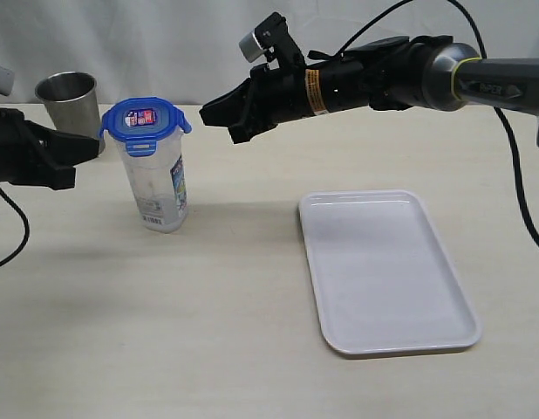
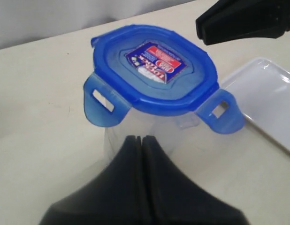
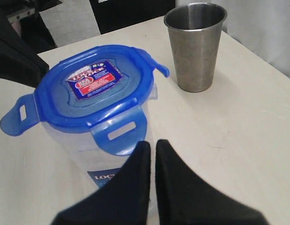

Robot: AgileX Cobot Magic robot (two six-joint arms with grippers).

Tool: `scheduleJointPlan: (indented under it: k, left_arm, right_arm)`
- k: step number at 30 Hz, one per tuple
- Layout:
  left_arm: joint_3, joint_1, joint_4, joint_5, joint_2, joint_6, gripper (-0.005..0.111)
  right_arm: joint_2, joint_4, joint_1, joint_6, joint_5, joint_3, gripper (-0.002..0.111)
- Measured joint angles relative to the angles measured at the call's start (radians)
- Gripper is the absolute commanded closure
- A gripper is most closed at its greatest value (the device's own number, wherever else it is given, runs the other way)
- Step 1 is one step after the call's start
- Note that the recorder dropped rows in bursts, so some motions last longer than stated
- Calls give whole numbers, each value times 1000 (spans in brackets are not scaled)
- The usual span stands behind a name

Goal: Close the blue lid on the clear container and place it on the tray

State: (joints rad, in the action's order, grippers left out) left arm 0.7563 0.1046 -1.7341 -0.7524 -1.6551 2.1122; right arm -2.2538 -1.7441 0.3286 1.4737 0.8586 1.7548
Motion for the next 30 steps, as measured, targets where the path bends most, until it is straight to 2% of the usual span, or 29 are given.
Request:
scheduleJointPlan:
  k: [12, 27, 30]
  left_arm:
    - [74, 0, 0, -3, -75, 0, 107]
    - [89, 0, 0, 10, -110, 0, 107]
    - [89, 0, 0, 16, -110, 0, 107]
  right_arm:
    - [0, 0, 0, 6, 0, 0, 104]
    - [0, 0, 0, -7, 4, 0, 104]
    - [0, 0, 0, -55, 4, 0, 99]
